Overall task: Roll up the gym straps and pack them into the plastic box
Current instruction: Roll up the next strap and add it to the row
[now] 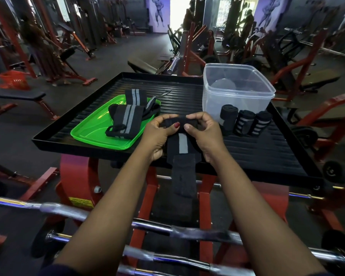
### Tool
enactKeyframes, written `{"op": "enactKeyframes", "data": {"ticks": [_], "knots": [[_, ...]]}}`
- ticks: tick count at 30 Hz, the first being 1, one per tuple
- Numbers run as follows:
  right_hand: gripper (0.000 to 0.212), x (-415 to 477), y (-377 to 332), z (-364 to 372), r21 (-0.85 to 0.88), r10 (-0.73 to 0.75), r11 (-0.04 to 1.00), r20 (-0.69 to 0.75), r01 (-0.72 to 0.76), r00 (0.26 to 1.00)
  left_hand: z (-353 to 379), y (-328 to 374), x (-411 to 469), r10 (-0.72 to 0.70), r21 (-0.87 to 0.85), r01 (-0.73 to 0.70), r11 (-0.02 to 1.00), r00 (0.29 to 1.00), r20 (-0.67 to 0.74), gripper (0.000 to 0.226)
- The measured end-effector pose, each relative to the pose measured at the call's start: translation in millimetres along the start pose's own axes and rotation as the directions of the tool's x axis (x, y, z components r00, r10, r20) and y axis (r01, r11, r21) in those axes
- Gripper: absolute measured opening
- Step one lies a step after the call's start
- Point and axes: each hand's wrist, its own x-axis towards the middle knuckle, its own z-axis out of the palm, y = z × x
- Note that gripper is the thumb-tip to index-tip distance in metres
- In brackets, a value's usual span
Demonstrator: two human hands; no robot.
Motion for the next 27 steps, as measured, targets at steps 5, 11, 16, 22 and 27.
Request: {"op": "enactKeyframes", "data": {"ticks": [5,11,16,22,27], "knots": [[0.021,2.3,3.0,2.7,0.021,0.008,1.0,0.013,-0.009,1.0,0.9,0.4,-2.0,0.043,0.059,-0.04,0.997,0.998,-0.049,0.027],[0.024,2.8,2.5,-0.2,-0.018,0.062,0.998,-0.009,-0.062,0.998,1.4,0.1,-1.9,0.058,0.096,-0.058,0.994,0.998,0.007,0.033],[0.032,2.1,0.9,-1.3,-0.016,0.055,0.998,-0.003,-0.055,0.998,-0.3,-0.7,-0.3,0.076,0.091,-0.08,0.993,0.996,0.054,0.037],[0.033,2.3,0.0,-4.0,-0.06,0.052,0.997,-0.032,-0.054,0.998,0.9,2.2,-0.5,0.004,0.084,-0.01,0.996,0.998,0.062,0.032],[0.045,7.5,7.1,-4.9,-0.19,0.129,0.973,-0.035,-0.133,0.991,-2.4,0.9,0.7,-0.042,0.169,0.037,0.985,0.999,0.024,0.038]]}}
